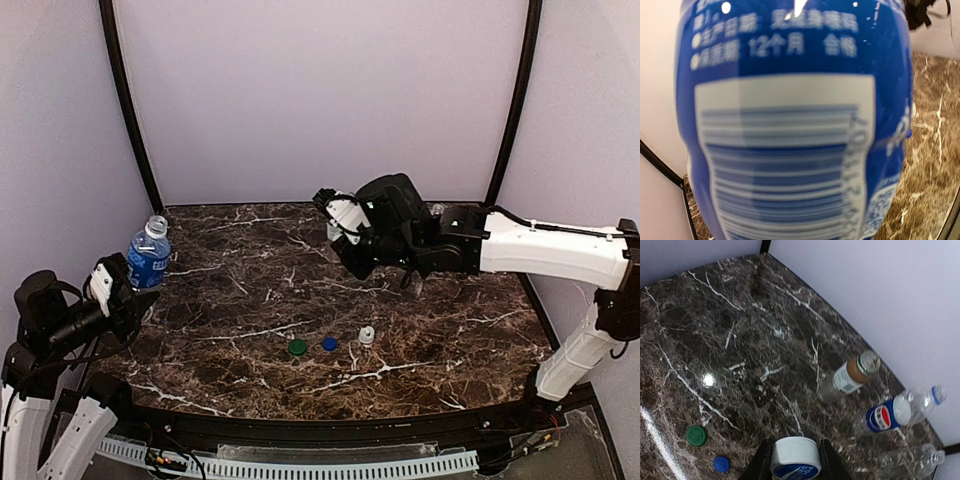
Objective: Unscrew the bottle caps
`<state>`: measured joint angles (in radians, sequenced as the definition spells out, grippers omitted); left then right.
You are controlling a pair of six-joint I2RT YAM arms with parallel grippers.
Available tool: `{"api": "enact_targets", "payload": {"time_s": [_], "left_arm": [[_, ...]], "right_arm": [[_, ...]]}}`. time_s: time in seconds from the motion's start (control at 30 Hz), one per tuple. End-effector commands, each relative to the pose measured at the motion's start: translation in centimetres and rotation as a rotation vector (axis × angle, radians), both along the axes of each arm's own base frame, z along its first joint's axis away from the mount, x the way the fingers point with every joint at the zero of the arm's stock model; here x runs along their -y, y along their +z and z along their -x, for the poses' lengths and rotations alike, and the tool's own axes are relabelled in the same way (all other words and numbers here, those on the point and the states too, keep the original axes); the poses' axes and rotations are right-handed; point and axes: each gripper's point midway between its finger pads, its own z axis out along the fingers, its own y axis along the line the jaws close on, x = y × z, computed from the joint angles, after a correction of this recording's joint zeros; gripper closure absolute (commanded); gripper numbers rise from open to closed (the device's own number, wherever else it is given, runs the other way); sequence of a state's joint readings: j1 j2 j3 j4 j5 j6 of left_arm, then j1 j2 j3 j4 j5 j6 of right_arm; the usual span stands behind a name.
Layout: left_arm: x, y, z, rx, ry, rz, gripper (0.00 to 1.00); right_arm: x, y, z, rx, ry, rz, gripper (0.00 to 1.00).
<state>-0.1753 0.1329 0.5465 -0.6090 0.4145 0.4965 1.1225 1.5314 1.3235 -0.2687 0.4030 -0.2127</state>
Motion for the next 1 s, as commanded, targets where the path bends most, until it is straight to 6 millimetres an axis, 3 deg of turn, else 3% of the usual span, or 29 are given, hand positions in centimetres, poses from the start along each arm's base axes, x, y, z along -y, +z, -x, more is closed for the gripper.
{"api": "enact_targets", "payload": {"time_s": [0.0,0.03,0.1,0.27,0.5,0.63,0.67,0.83,0.87,0.9,0.97], "left_arm": [[1.2,5.3,-0.6,-0.02,-0.02,0.342,0.7],[1.4,5.6,-0.7,-0.016,-0.038,0.37,0.7],[1.3,4.2,-1.5,-0.064,-0.017,0.423,0.7],[0.3,2.6,-2.5,-0.055,0.053,0.449,0.7],[-0.1,1.3,-2.6,-0.032,0.066,0.451,0.69],[-0.1,1.2,-2.4,-0.019,0.062,0.452,0.68],[-0.1,1.3,-2.2,-0.013,0.056,0.452,0.68],[-0.1,1.3,-2.1,-0.004,0.055,0.453,0.67],[0.0,1.3,-2.1,-0.005,0.049,0.452,0.67],[0.0,1.3,-2.0,-0.006,0.045,0.453,0.67],[0.2,1.3,-1.9,-0.006,0.035,0.454,0.67]], "right_arm": [[8.4,-11.1,0.3,-0.531,-0.404,0.13,1.0],[9.8,-12.5,0.4,-0.598,-0.457,0.146,1.0],[12.4,-15.3,1.1,-0.722,-0.549,0.191,1.0],[16.4,-20.2,3.5,-0.872,-0.652,0.307,1.0],[17.6,-25.5,4.2,-0.945,-0.686,0.44,1.0],[17.3,-26.3,4.1,-0.96,-0.686,0.461,1.0],[17.5,-26.4,4.0,-0.956,-0.693,0.463,0.92],[17.2,-25.8,4.2,-0.973,-0.694,0.46,0.32],[17.1,-25.3,4.2,-0.969,-0.692,0.461,0.09],[17.0,-24.8,4.0,-0.956,-0.692,0.463,0.02],[16.5,-22.9,3.4,-0.911,-0.689,0.459,0.01]]}}
